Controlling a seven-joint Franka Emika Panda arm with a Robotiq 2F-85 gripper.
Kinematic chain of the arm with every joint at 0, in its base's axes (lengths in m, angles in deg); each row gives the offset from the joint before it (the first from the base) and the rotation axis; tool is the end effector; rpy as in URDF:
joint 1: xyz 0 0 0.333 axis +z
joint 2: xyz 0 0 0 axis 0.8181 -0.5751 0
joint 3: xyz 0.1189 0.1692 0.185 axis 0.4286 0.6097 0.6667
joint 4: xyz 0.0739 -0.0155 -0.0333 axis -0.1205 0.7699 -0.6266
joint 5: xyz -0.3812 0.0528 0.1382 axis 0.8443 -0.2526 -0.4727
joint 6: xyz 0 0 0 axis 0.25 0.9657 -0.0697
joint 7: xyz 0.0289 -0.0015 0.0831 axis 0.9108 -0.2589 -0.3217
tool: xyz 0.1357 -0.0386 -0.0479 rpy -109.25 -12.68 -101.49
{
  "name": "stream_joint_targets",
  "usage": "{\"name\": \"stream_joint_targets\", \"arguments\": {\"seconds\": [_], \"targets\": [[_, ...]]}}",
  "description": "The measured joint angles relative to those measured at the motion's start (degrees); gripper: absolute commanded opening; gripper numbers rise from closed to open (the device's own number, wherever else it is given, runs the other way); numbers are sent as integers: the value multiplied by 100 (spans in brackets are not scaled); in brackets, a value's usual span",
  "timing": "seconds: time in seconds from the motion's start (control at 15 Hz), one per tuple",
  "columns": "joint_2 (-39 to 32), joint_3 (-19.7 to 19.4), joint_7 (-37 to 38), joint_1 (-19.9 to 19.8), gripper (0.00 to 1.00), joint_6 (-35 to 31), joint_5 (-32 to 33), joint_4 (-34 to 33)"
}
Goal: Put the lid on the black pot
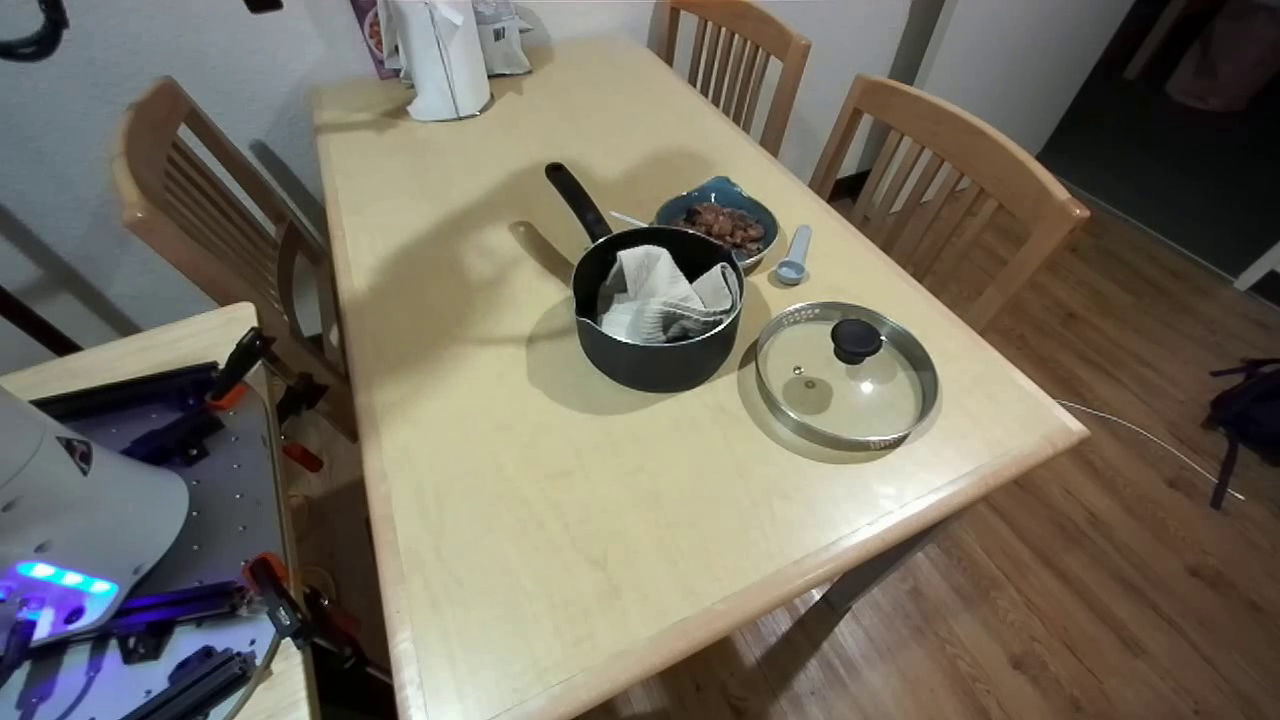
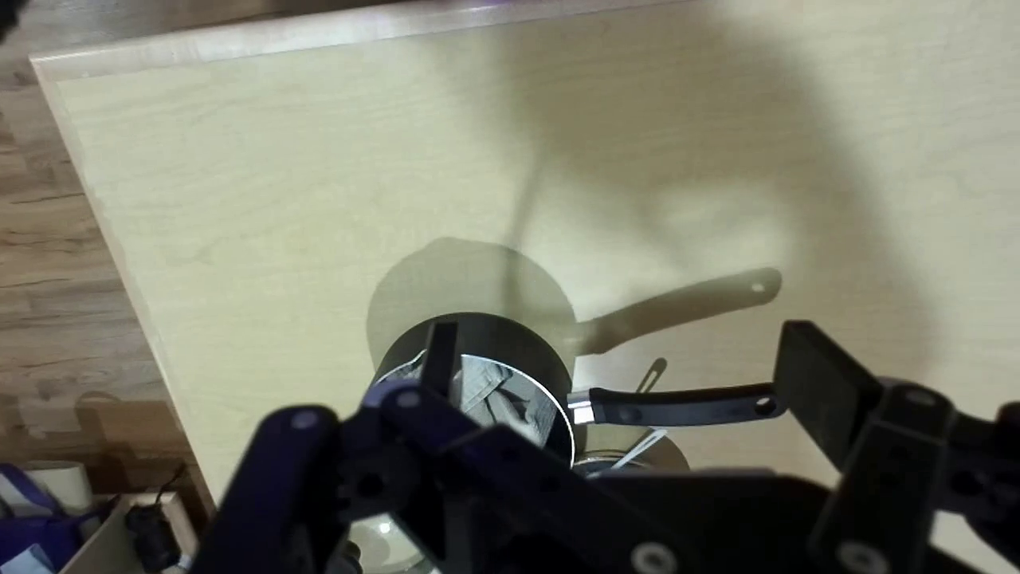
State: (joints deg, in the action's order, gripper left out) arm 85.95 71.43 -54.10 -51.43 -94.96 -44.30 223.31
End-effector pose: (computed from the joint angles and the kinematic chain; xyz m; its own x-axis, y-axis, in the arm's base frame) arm 0.3813 0.1269 0.4496 0.9739 -0.2154 0.0714 -0.2201 -0.9733 0.0658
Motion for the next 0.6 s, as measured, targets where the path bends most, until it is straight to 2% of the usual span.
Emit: {"name": "stream_joint_targets", "arguments": {"seconds": [0.4, 0.6], "targets": [[-739, -1190, -1329, -140, 100, 621, -22, -852], [-1014, -1356, -1505, -175, 100, 622, -34, -995]]}}
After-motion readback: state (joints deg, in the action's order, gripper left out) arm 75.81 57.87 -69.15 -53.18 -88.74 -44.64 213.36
